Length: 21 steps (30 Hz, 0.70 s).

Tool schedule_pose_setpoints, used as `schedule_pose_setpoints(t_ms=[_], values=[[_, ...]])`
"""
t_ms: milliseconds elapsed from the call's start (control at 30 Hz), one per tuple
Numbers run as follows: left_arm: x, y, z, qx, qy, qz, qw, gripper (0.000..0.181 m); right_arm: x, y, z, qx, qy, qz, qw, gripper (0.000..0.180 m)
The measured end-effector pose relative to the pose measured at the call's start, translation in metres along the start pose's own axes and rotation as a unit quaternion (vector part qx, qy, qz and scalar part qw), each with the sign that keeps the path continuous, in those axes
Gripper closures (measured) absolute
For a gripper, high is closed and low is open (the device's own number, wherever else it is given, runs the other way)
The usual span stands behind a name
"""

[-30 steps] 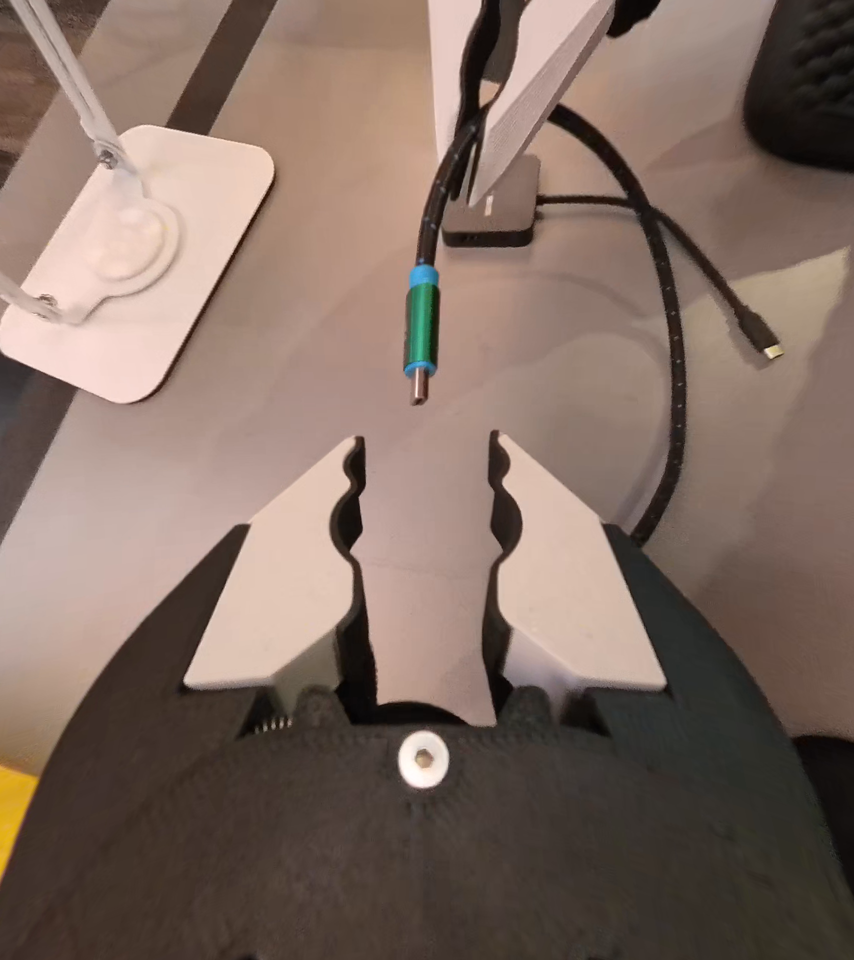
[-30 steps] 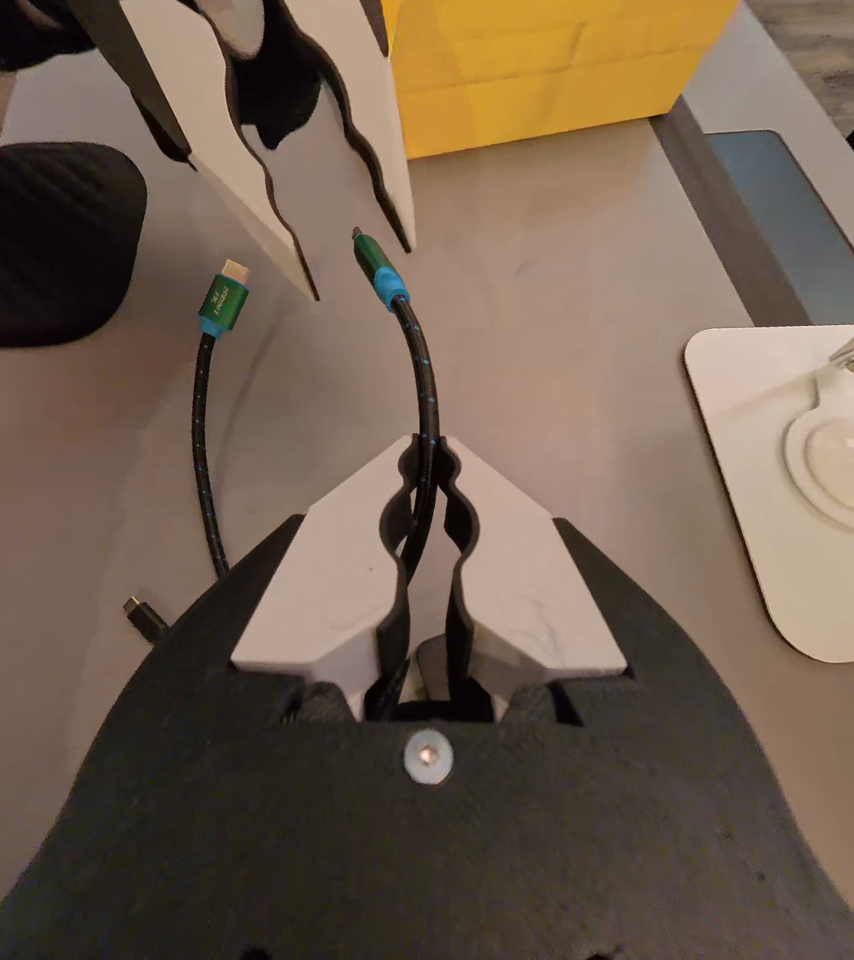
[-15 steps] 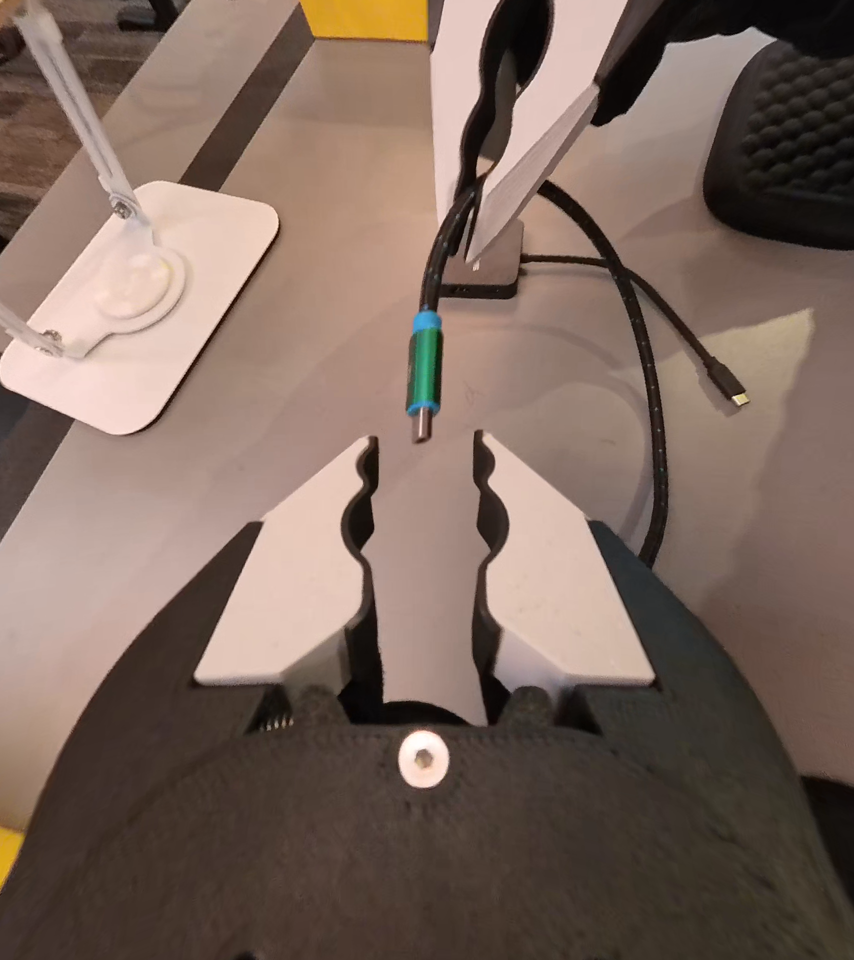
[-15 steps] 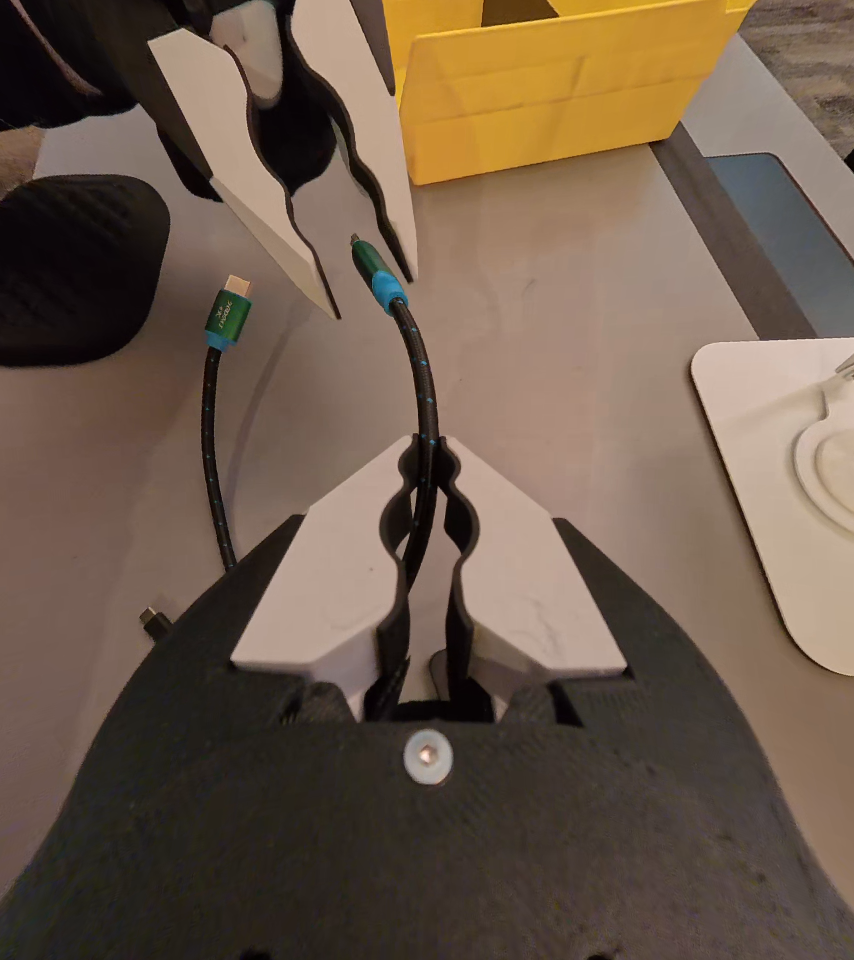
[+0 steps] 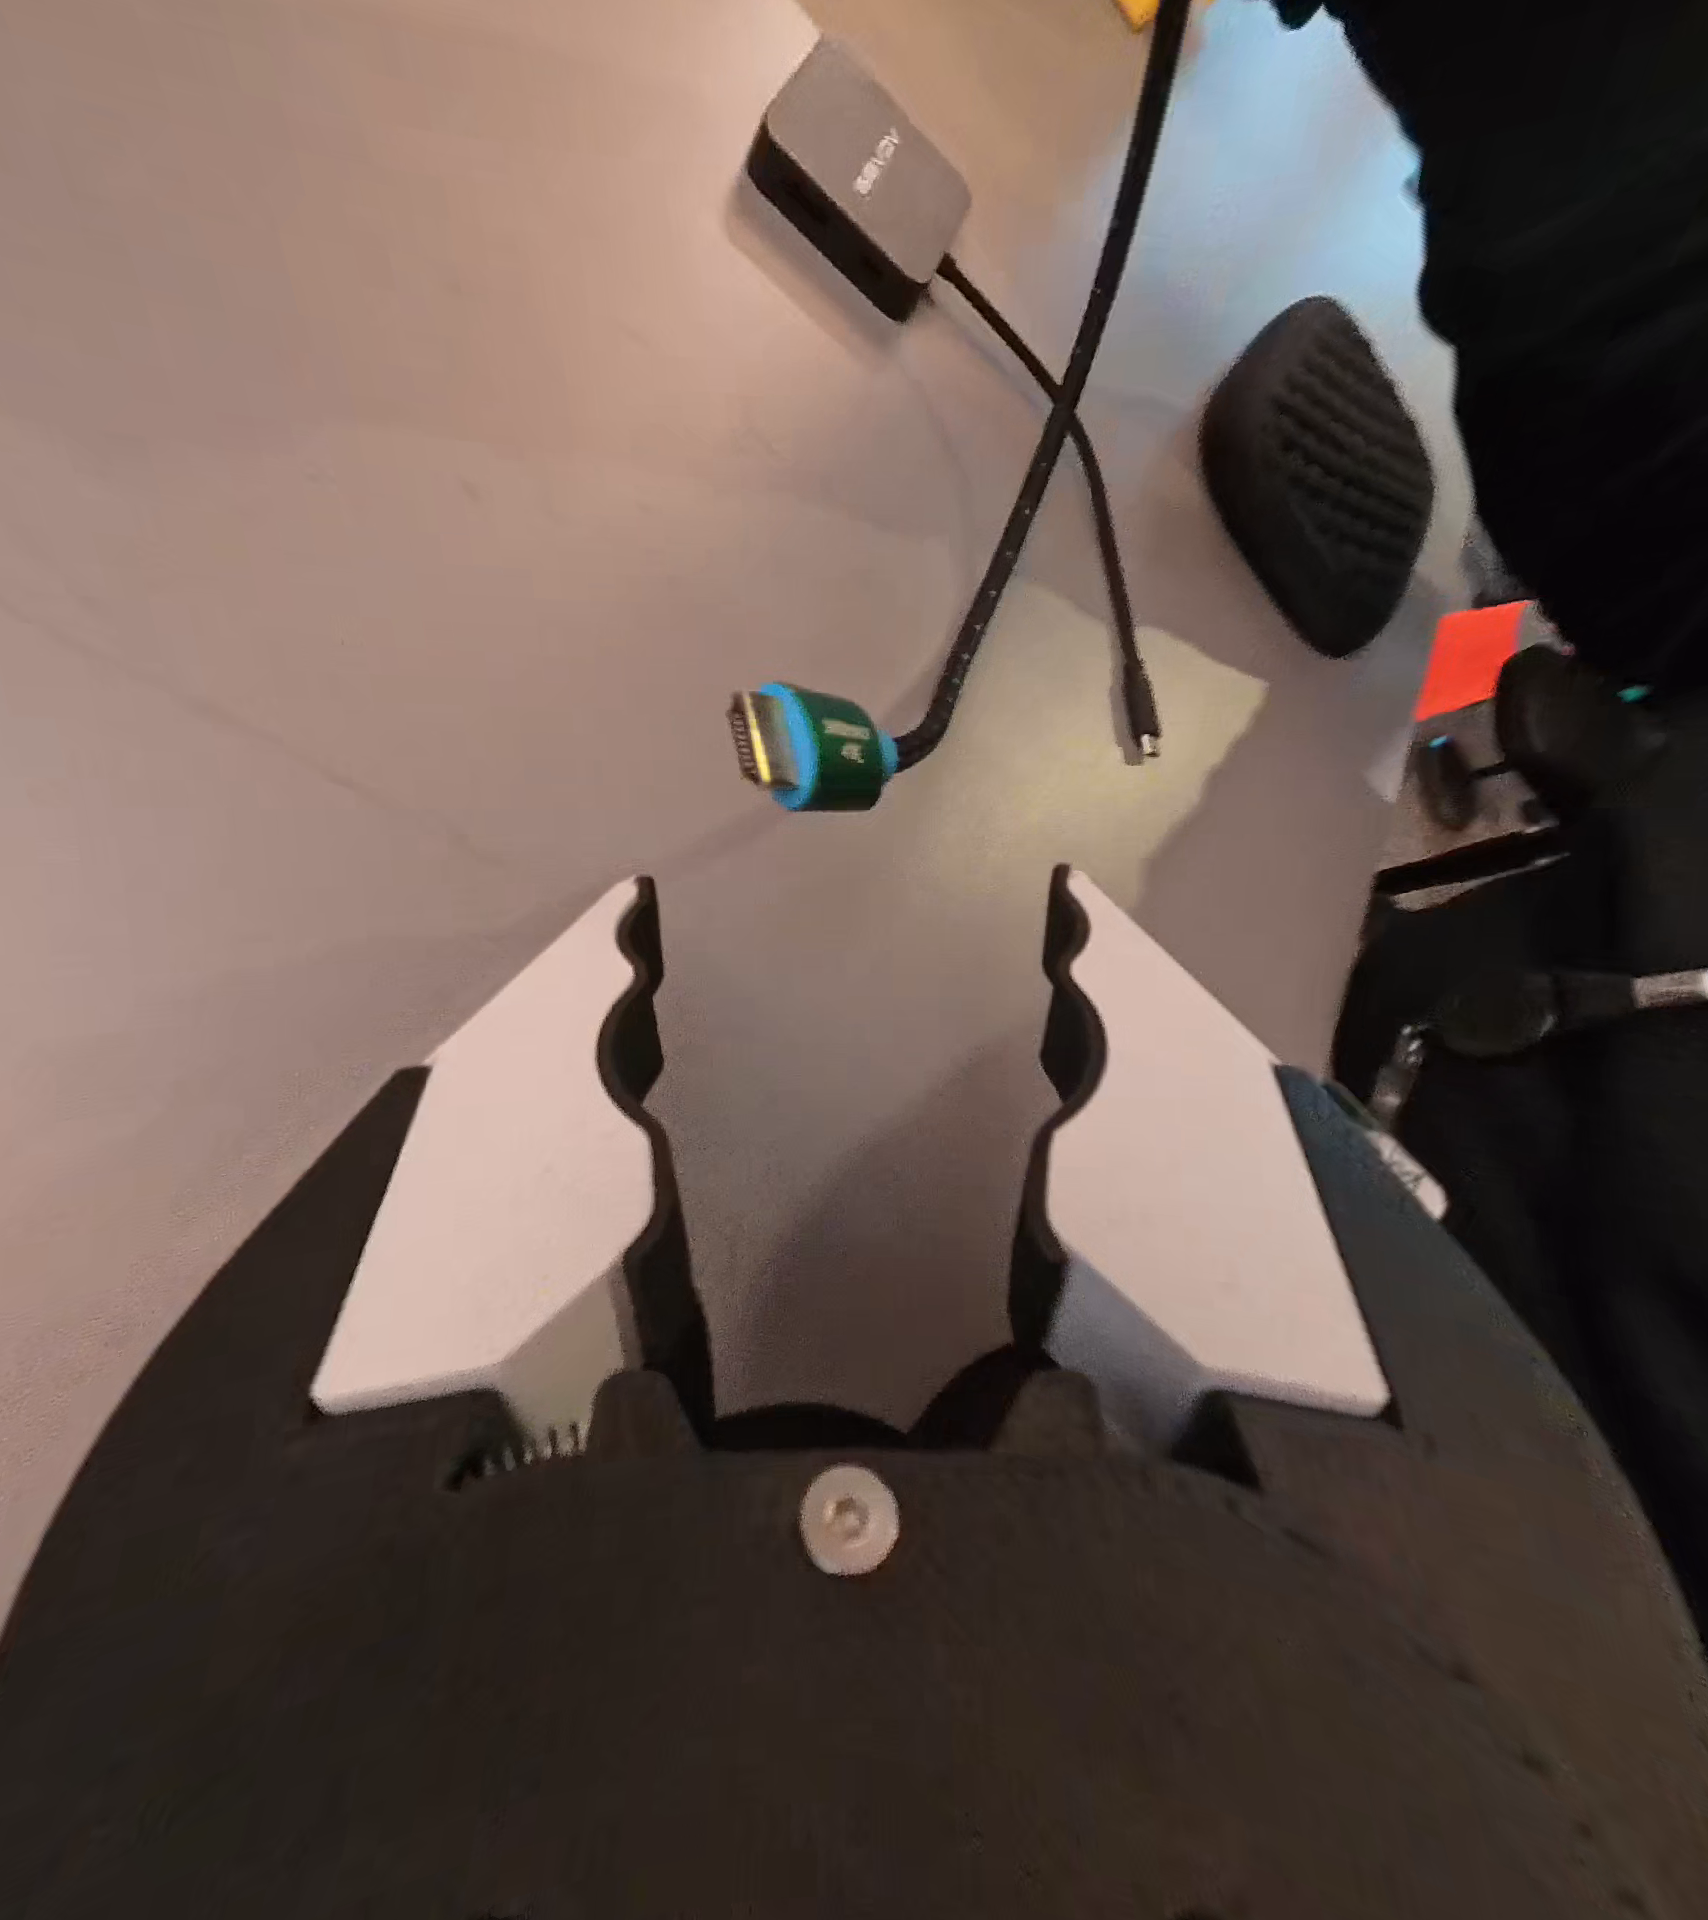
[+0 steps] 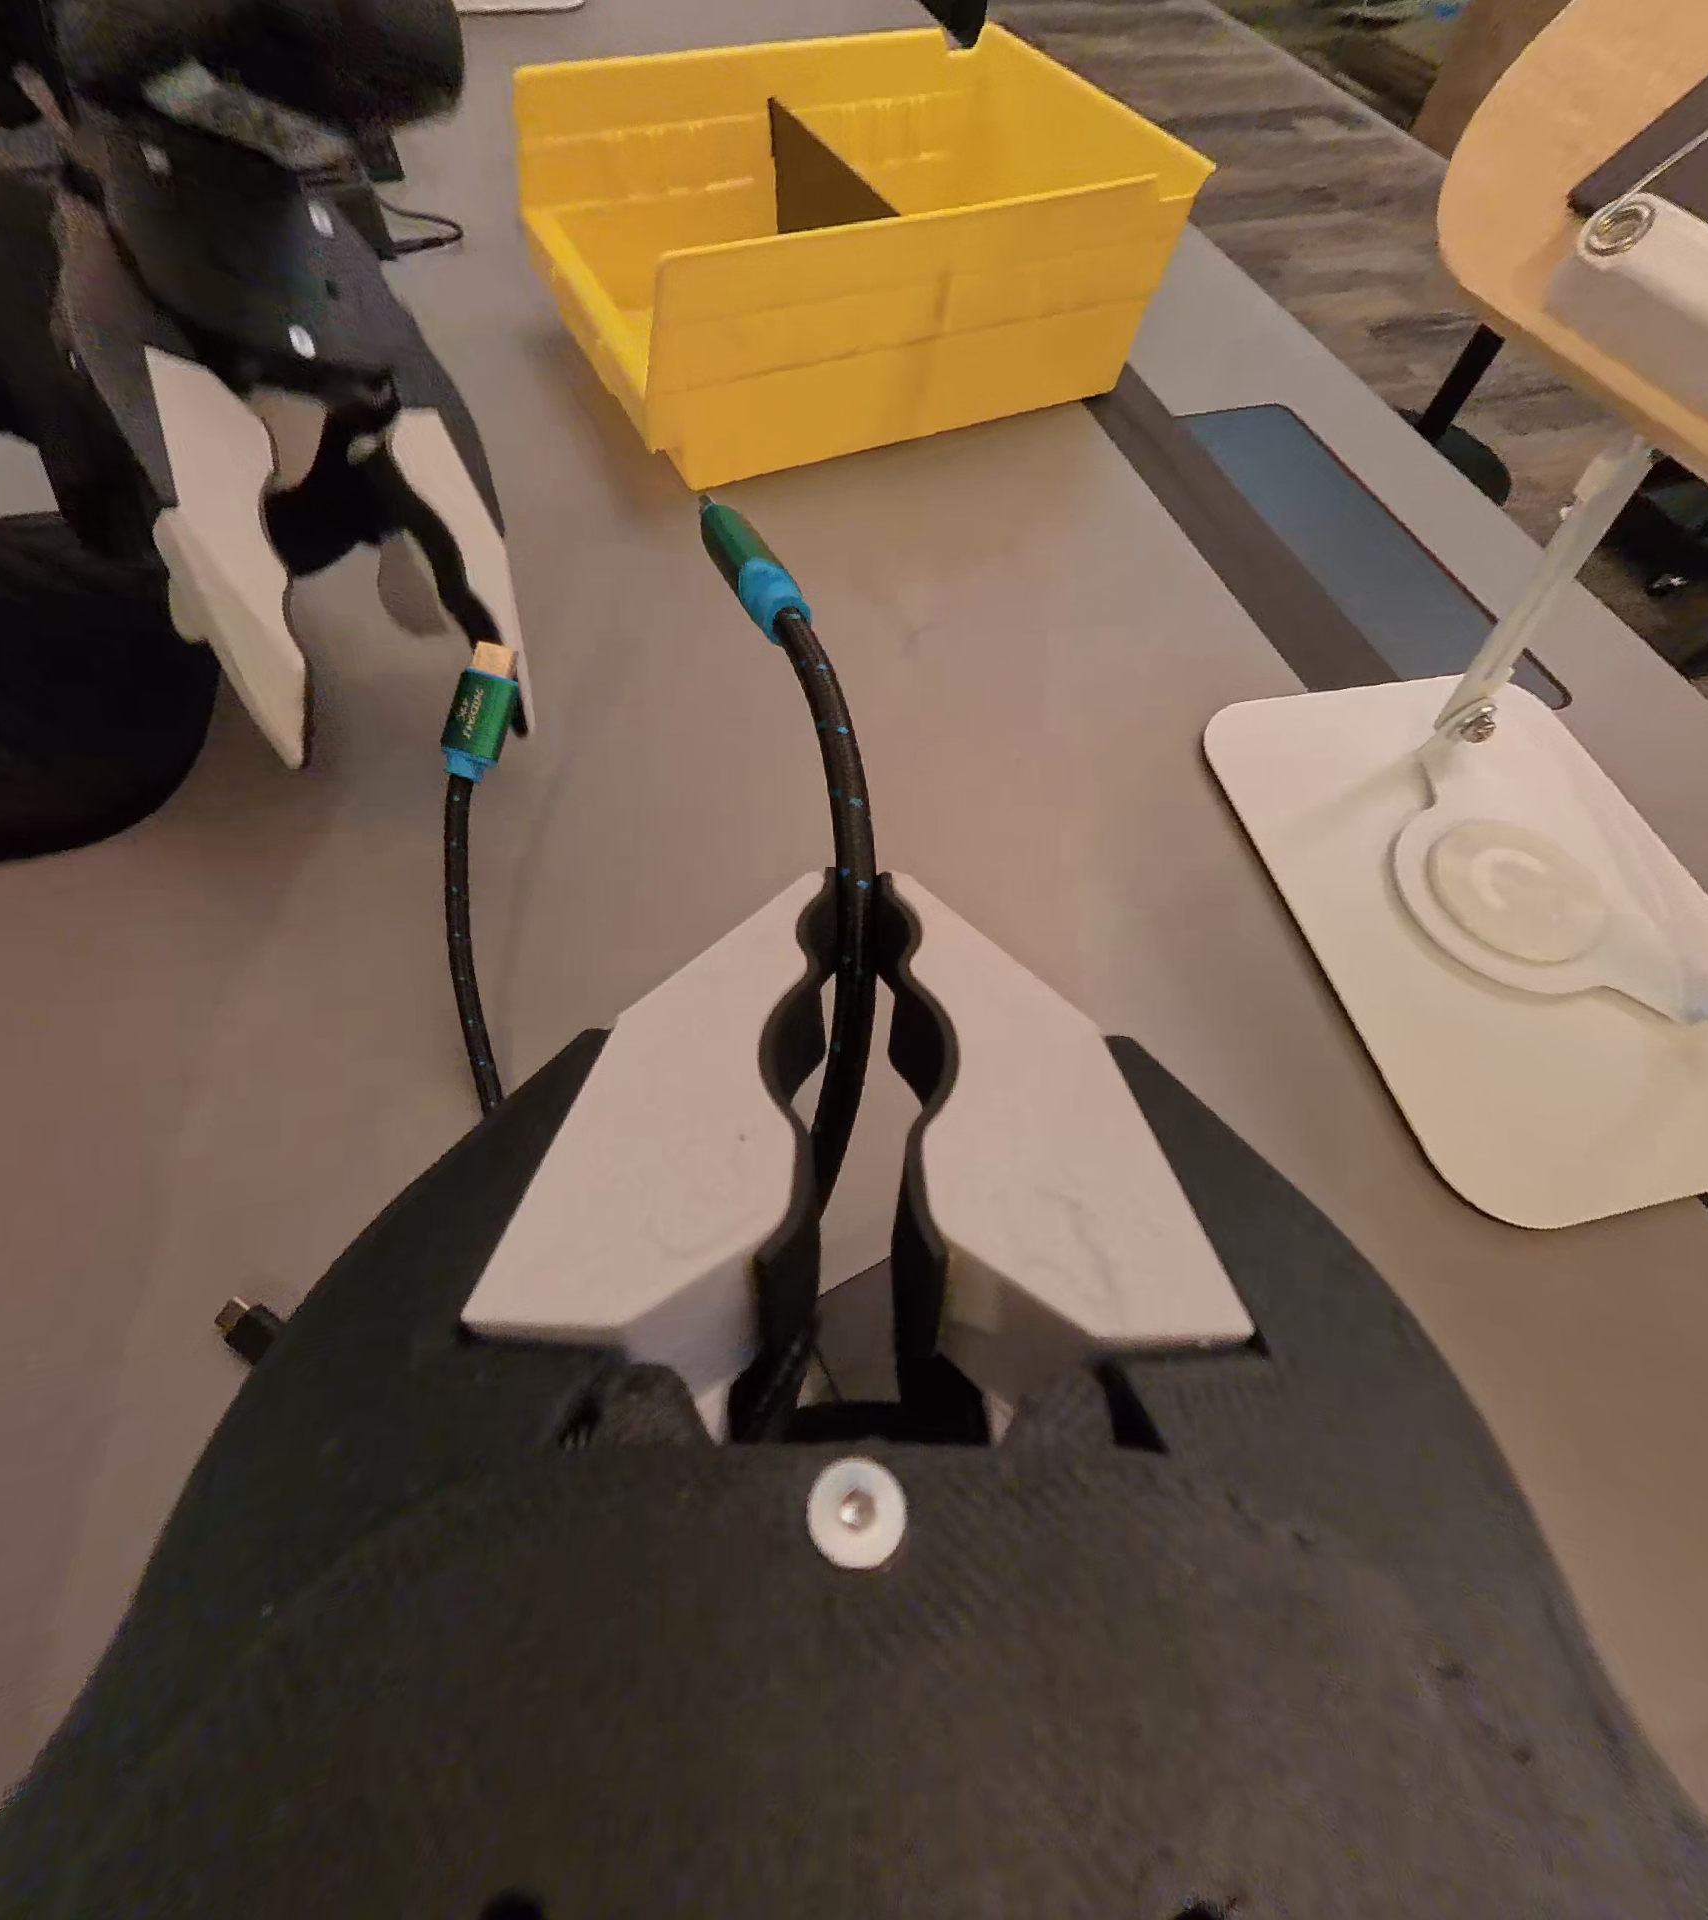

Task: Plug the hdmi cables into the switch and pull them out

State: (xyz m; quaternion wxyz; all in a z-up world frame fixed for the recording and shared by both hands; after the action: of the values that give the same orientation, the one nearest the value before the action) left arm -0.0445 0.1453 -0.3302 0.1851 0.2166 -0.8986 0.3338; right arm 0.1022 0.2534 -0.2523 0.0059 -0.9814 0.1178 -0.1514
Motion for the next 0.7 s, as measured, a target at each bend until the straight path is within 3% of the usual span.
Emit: schedule_pose_setpoints(t_ms=[100,333,467,700], values=[[-0.018,-0.005,0.001,0.03,-0.019,0.029,0.999,0.114,0.002,0.0,-0.003,0.002,-0.006,0.01,1.0,0.177],[-0.034,-0.014,-0.023,0.027,-0.104,0.059,0.992,0.17,0.009,0.004,-0.008,-0.005,-0.027,0.024,0.999,0.177],[-0.022,-0.012,-0.044,0.005,-0.151,0.05,0.987,0.171,0.012,0.007,-0.009,-0.027,-0.045,0.019,0.998,0.177],[0.006,-0.009,-0.075,-0.077,-0.142,0.019,0.987,0.173,0.004,0.035,0.011,-0.067,-0.018,-0.04,0.997,0.177]])
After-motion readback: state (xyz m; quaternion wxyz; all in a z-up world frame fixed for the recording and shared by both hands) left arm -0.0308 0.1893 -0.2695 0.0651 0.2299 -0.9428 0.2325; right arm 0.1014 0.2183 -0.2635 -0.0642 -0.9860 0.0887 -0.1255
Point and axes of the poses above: each gripper's, where its closed fingertips meet, x back along the fingers, z out of its underside, y = z × x across the jaws, the point moved 2 cm from there along x, back along the fingers, and after that the axes turned 11 degrees about -y, right-handed, at the moved point
